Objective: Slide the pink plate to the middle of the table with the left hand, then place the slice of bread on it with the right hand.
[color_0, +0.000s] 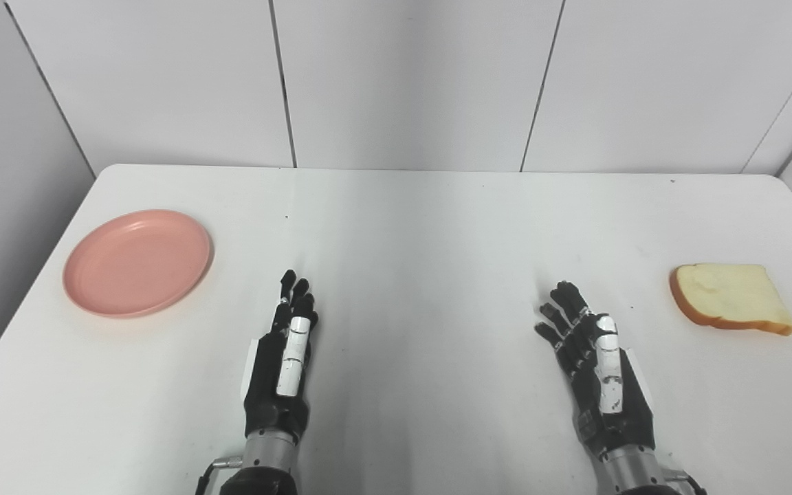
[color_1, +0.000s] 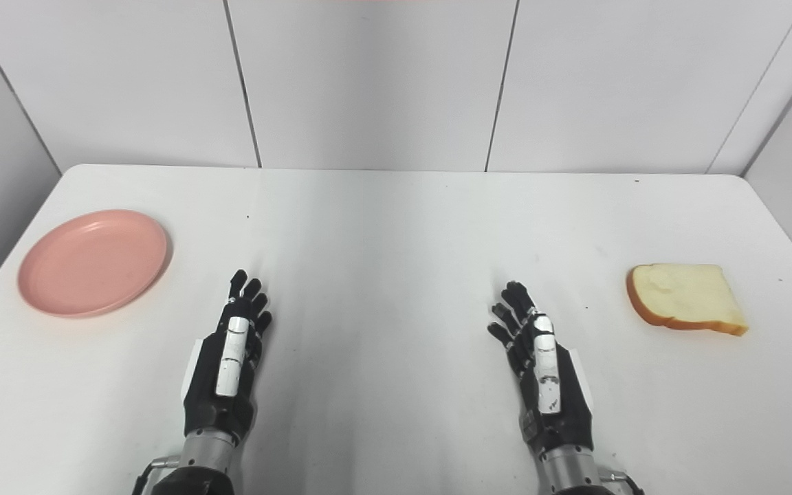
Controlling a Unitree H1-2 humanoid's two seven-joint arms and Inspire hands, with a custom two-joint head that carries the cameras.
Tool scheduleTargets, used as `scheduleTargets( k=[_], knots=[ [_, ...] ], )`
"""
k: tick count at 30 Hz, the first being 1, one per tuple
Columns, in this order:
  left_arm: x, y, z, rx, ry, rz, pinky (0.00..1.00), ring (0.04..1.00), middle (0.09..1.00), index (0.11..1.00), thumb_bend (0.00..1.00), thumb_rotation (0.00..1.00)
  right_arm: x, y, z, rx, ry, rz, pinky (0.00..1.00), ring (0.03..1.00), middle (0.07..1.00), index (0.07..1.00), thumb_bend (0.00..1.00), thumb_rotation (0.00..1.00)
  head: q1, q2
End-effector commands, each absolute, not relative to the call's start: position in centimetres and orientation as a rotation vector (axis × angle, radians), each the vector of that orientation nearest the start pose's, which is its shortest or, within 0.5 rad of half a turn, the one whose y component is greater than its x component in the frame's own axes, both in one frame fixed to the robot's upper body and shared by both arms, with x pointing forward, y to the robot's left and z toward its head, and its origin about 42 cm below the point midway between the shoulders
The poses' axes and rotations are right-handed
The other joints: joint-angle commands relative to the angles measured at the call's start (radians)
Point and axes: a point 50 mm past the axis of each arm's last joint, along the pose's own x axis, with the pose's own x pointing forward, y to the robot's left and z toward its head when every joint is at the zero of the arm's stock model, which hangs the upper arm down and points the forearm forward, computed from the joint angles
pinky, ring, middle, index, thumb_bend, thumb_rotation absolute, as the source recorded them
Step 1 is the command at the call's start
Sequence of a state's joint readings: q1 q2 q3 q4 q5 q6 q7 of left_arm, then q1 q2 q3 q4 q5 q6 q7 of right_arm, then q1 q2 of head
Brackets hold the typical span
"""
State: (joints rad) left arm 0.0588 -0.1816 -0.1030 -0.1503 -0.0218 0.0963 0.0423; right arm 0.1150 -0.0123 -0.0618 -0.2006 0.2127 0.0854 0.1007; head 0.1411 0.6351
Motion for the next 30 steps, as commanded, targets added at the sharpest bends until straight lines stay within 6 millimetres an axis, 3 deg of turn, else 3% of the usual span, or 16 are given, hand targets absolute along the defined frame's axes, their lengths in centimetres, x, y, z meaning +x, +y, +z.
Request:
scheduleTargets(
  k=[1,20,30],
  knots=[
    [26.88,12.83,13.37,-0.227,-0.033,-0.046,1.00,1.000,1.000,1.000,0.75,0.83,23.37,-23.25,9.99,0.185,0.041,0.011,0.89,0.918,0.939,0.909,0.78,1.00,-0.002,-0.002],
    [26.52,13.12,13.31,-0.132,-0.123,-0.067,1.00,1.000,1.000,1.000,0.72,0.83,23.43,-22.57,9.81,0.157,-0.051,-0.022,0.96,0.952,0.966,0.952,0.78,1.00,-0.031,-0.002],
    [26.12,12.73,13.04,-0.104,-0.120,-0.049,1.00,1.000,1.000,1.000,0.73,0.89,24.32,-22.77,10.13,0.139,-0.052,-0.030,0.99,0.978,0.978,0.962,0.78,1.00,-0.034,0.001]
  ],
)
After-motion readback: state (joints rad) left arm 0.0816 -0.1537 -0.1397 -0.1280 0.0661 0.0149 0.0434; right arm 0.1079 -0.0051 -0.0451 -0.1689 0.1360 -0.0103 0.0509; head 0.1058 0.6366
